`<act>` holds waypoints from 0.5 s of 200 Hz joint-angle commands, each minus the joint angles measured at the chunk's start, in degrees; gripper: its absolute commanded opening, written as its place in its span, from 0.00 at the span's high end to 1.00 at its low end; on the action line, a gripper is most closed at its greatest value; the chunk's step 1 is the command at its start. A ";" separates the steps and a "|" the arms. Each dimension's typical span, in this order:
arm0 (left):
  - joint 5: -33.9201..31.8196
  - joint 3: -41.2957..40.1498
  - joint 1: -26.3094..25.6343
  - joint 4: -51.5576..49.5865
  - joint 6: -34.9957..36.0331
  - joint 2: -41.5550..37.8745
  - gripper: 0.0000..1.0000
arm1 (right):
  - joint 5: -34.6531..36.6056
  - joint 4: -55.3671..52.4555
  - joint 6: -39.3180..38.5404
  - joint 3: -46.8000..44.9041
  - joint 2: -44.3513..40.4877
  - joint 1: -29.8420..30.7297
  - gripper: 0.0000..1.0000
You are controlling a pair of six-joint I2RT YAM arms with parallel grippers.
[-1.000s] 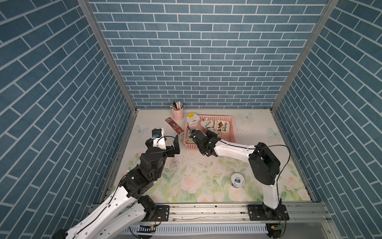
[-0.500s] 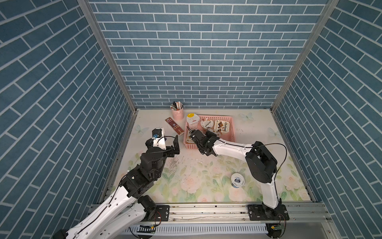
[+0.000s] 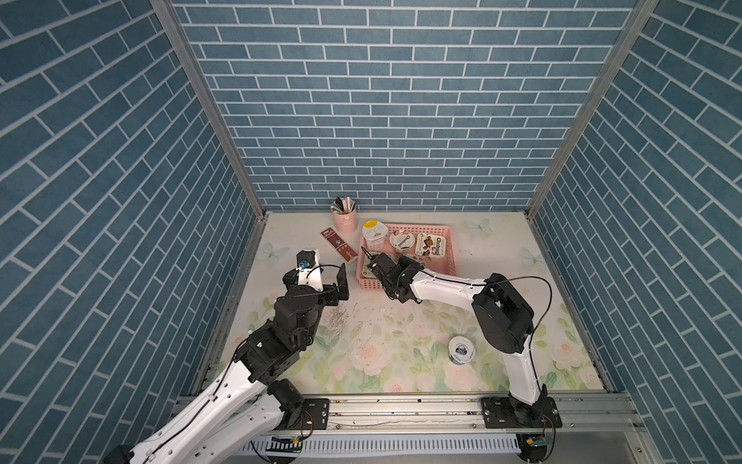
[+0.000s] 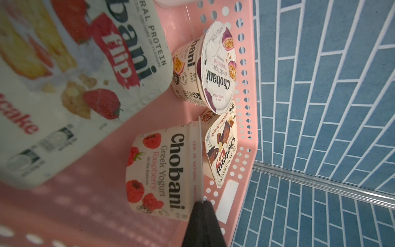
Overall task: Put the yogurt in the basket
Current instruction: Place the yogurt in the basket.
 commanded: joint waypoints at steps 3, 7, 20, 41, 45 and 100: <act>0.05 -0.79 0.56 0.07 0.72 0.17 0.00 | -2.26 -1.99 3.80 1.64 1.28 -0.21 1.00; 0.06 -0.80 0.56 0.02 0.76 0.22 0.00 | -2.61 -2.13 3.84 1.70 1.28 -0.21 1.00; 0.26 -0.80 0.65 0.02 0.81 0.32 0.00 | -3.98 -2.57 4.23 1.88 1.24 -0.21 1.00; 0.34 -0.93 0.72 0.12 0.74 0.32 0.00 | -5.60 -3.27 4.88 2.18 1.37 -0.21 1.00; 0.33 -0.93 0.73 0.12 0.79 0.33 0.00 | -5.77 -3.43 4.90 2.23 1.37 -0.19 1.00; 0.34 -1.06 0.90 -0.15 0.72 -0.07 0.00 | -7.40 -5.22 6.03 3.33 2.47 -0.21 1.00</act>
